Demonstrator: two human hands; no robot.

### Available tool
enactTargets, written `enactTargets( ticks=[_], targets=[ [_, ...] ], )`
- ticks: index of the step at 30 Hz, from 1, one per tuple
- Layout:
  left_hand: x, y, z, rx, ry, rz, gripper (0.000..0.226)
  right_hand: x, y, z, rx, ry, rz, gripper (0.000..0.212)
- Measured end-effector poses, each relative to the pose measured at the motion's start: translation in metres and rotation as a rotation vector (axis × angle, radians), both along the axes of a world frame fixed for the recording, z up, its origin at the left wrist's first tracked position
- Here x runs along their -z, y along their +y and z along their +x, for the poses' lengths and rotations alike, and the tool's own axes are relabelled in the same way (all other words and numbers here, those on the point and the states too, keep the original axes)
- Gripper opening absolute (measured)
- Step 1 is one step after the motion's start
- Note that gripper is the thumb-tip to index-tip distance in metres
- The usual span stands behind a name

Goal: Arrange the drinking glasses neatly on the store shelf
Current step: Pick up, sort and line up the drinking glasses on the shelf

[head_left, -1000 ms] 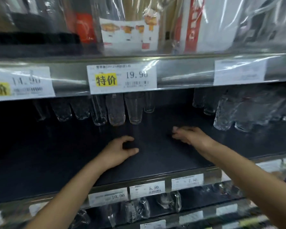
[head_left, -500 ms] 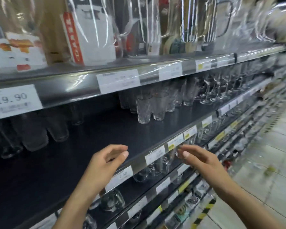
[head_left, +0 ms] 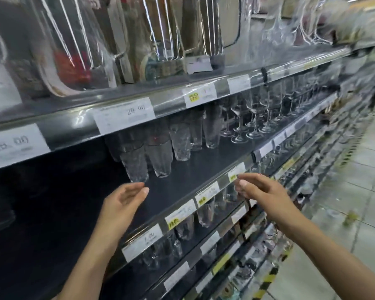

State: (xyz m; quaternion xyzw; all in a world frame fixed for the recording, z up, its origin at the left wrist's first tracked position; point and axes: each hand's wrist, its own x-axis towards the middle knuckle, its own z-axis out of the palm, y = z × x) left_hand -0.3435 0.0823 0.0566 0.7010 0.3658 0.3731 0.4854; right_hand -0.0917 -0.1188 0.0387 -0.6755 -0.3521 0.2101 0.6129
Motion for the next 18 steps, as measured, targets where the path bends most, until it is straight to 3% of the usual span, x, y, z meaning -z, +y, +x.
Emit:
enactTargets(
  ticks=[4, 7, 10, 14, 18],
  targets=[
    [-0.001, 0.021, 0.043, -0.275, 0.025, 0.000, 0.027, -0.002, 0.043, 0.073, -0.064, -0.010, -0.020, 0.027],
    [0.003, 0.039, 0.069, -0.435, 0.059, -0.053, 0.063, -0.006, 0.081, 0.121, -0.120, -0.058, -0.125, 0.048],
    [0.011, 0.058, 0.086, -0.503, 0.072, -0.107, 0.098, -0.013, 0.120, 0.160, -0.118, -0.126, -0.157, 0.069],
    [0.025, 0.080, 0.097, -0.530, 0.041, -0.148, 0.107, -0.018, 0.169, 0.191, -0.130, -0.085, -0.164, 0.079],
    [0.033, 0.093, 0.099, -0.529, 0.067, -0.071, 0.125, -0.005, 0.206, 0.208, -0.154, -0.028, -0.151, 0.085]
  ],
)
